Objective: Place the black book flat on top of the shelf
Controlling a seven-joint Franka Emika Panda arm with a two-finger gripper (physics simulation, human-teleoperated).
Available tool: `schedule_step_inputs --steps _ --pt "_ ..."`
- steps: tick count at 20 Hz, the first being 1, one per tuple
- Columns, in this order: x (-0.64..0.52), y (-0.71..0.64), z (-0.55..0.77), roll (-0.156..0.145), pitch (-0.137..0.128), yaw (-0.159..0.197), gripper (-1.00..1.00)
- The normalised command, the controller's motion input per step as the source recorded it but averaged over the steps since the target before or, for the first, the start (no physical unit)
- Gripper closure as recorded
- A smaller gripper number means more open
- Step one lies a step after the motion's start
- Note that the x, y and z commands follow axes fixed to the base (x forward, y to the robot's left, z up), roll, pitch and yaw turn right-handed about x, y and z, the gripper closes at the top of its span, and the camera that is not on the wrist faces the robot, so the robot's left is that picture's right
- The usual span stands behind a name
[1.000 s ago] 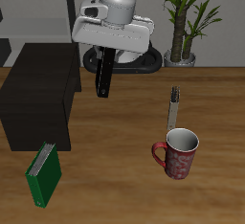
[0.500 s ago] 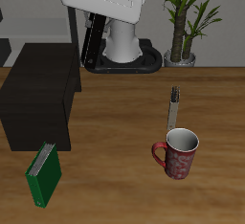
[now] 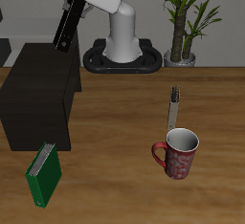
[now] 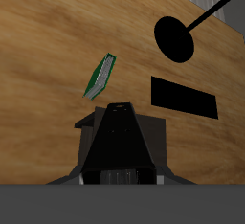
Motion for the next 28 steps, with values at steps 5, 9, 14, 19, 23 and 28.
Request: schedule_step_inputs --steps 5,9,14,19,23,28 --pt "0.03 -0.48 0.1 -0.149 -0.035 0.033 1.0" --pt "0.05 -0.48 -0.08 -0.166 -0.016 0.03 1.0" --pt "0.11 -0.44 -0.29 -0.21 0.01 0.022 1.0" --pt "0.08 -0.4 -0.31 -0.13 0.025 0.002 1.0" --pt "0.05 -0.28 -0.3 -0.045 0.038 -0.003 1.0" --pt "0.04 -0.12 -0.33 -0.021 0.049 0.003 1.0"
